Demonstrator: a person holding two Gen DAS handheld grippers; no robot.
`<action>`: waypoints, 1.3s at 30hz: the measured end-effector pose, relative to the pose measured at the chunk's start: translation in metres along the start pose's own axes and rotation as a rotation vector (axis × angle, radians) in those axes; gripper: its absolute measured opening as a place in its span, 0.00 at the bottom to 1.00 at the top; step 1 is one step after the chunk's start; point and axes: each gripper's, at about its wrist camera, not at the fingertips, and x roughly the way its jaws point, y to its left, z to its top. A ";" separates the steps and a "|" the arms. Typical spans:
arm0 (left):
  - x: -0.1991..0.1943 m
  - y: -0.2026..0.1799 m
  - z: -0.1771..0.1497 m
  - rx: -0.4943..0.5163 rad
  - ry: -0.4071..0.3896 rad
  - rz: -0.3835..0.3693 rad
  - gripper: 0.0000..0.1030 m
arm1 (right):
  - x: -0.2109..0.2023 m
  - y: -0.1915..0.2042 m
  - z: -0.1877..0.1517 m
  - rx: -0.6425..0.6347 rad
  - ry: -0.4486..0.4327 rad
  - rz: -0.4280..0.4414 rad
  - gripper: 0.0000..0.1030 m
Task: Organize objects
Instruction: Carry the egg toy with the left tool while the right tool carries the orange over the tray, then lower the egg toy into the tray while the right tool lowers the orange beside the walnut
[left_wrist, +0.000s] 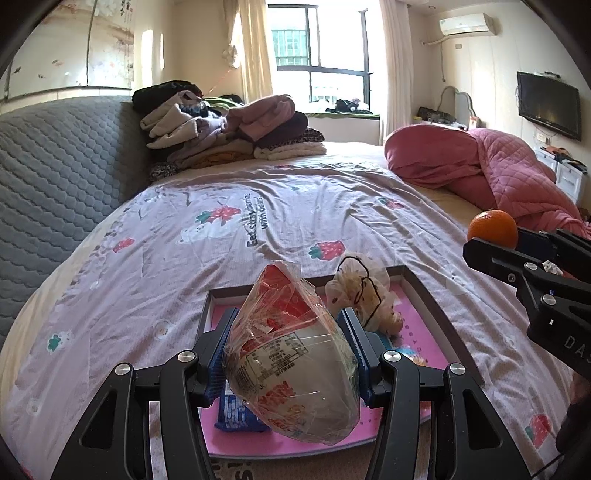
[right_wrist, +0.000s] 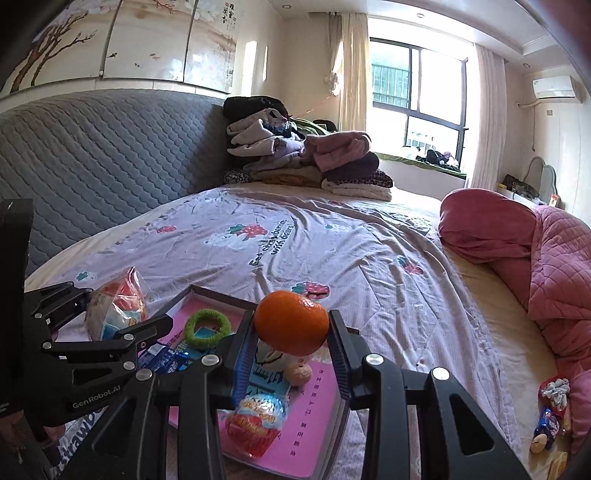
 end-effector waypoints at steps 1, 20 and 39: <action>0.002 0.001 0.001 -0.001 0.003 -0.001 0.54 | 0.001 -0.001 0.001 0.001 -0.002 0.001 0.37; 0.042 -0.003 -0.003 0.002 0.041 -0.018 0.54 | 0.050 -0.016 -0.004 0.003 0.051 -0.002 0.37; 0.060 -0.024 -0.053 0.049 0.121 -0.076 0.54 | 0.105 -0.017 -0.055 -0.024 0.280 -0.026 0.37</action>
